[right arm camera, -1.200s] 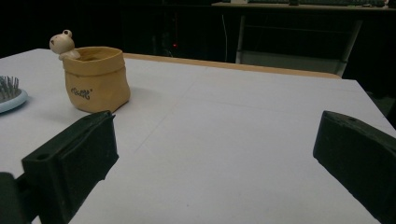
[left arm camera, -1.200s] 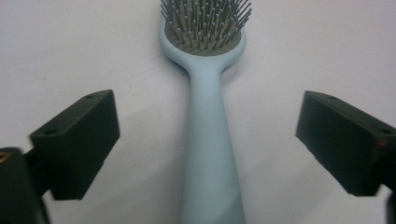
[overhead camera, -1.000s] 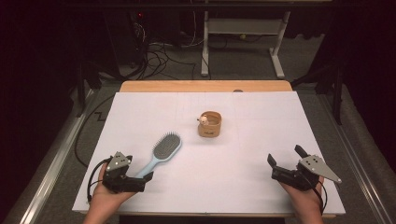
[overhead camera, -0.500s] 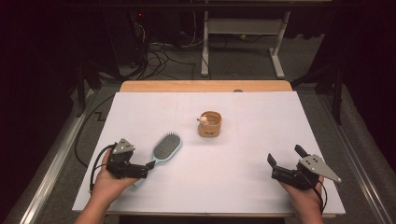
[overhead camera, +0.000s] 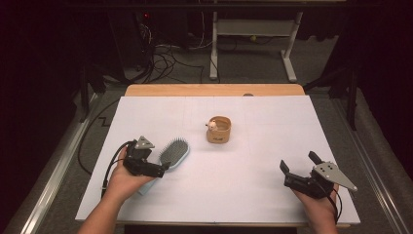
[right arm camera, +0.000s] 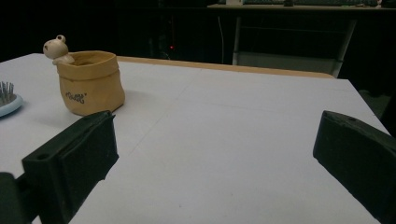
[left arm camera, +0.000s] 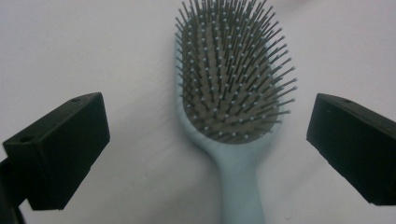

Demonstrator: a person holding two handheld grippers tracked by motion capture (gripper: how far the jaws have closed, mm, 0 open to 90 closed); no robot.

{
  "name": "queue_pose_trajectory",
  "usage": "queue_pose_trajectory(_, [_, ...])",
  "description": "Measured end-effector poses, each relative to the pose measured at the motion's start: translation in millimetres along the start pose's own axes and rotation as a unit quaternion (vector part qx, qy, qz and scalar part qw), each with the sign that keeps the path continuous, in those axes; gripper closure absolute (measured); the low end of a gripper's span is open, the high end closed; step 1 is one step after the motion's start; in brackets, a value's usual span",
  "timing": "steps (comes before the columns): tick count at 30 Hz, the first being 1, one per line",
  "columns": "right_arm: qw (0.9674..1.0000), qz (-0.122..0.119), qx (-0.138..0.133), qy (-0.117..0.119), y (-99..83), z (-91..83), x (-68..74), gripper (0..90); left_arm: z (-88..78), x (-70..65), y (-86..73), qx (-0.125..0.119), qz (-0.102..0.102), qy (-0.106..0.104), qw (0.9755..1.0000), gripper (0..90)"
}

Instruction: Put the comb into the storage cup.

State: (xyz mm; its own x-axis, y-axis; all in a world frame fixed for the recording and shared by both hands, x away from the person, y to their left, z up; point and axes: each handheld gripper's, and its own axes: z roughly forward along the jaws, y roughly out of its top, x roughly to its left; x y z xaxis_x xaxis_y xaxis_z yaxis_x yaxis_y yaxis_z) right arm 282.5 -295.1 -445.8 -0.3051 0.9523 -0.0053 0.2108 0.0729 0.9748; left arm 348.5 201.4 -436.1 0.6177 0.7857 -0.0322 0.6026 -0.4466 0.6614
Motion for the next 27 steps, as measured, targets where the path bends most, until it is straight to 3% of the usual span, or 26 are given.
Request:
queue_pose_trajectory(3, [1.0, 0.001, -0.001, -0.002, 0.3, -0.6, -0.2, 0.5, 3.9, -0.6, 5.9, 0.012, -0.005, -0.011, 0.9999, 0.0])
queue_pose_trajectory(6, [1.0, 0.0, -0.001, -0.002, 0.3, -0.6, 0.1, 0.5, 4.1, -0.8, 8.7, 0.008, -0.008, -0.014, 0.9998, 0.0])
queue_pose_trajectory(13, [1.0, 0.002, 0.001, -0.003, -0.4, -0.1, 0.0, 0.6, 14.2, -4.9, 17.1, 0.019, -0.003, -0.029, 0.9994, 0.0])
queue_pose_trajectory(27, [1.0, 0.0, -0.005, -0.008, 1.1, -2.0, -0.2, 0.6, 33.1, -13.3, 28.7, 0.062, 0.018, -0.039, 0.9972, 0.1])
